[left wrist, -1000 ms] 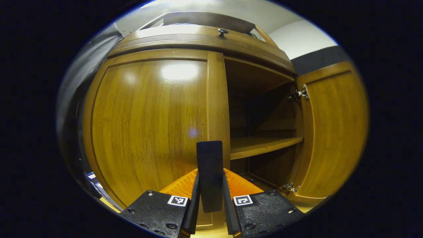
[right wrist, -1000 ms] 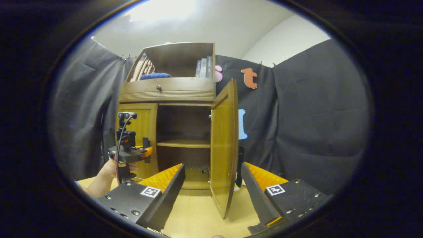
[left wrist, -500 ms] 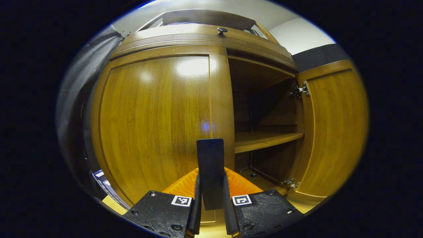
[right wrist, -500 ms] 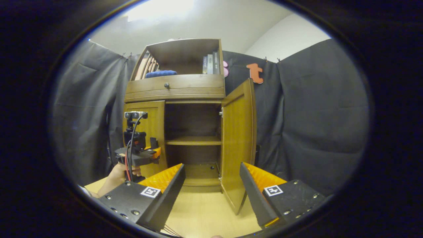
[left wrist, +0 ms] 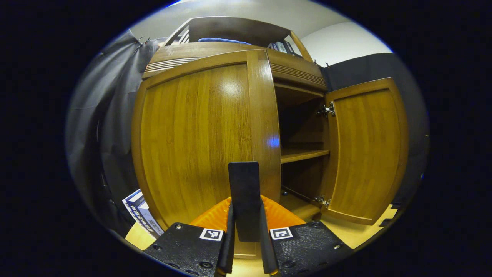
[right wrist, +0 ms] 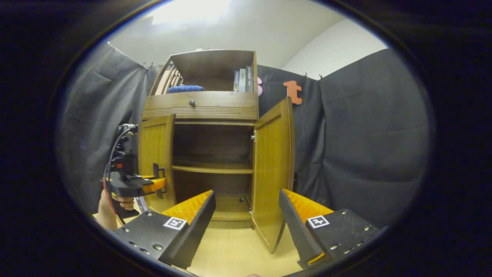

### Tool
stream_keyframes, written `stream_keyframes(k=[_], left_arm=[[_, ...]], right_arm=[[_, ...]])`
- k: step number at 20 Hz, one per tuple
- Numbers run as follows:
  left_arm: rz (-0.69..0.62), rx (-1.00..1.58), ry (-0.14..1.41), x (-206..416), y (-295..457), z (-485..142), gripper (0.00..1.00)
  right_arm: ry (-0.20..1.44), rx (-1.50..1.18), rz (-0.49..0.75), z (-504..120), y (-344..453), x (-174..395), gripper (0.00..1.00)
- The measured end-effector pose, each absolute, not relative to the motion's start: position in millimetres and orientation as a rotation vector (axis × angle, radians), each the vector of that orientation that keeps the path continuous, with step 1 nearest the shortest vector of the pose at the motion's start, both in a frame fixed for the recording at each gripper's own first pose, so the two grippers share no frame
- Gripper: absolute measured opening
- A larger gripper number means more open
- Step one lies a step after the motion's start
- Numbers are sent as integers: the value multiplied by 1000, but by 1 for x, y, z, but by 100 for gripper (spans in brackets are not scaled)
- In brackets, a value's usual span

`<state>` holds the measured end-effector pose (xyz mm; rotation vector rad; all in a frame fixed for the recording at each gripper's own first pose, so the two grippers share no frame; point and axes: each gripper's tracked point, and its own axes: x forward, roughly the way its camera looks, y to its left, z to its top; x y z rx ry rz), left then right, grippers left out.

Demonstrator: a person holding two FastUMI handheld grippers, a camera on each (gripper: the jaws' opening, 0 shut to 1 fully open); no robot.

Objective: Open the right door of the double-door shoe cabinet with the right hand, and open the left door with the left hand.

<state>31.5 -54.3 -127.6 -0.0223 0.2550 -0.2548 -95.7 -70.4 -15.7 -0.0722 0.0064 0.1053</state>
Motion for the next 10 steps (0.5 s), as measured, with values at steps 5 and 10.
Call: stream_keyframes(k=[5, 10], left_arm=[[-219, -2, 247, -7, -23, -115, 31], [-199, 17, 269, -34, 8, -111, 30]], right_arm=[[-30, -56, 97, -13, -70, -109, 99], [-48, -26, 133, 6, -55, -113, 98]])
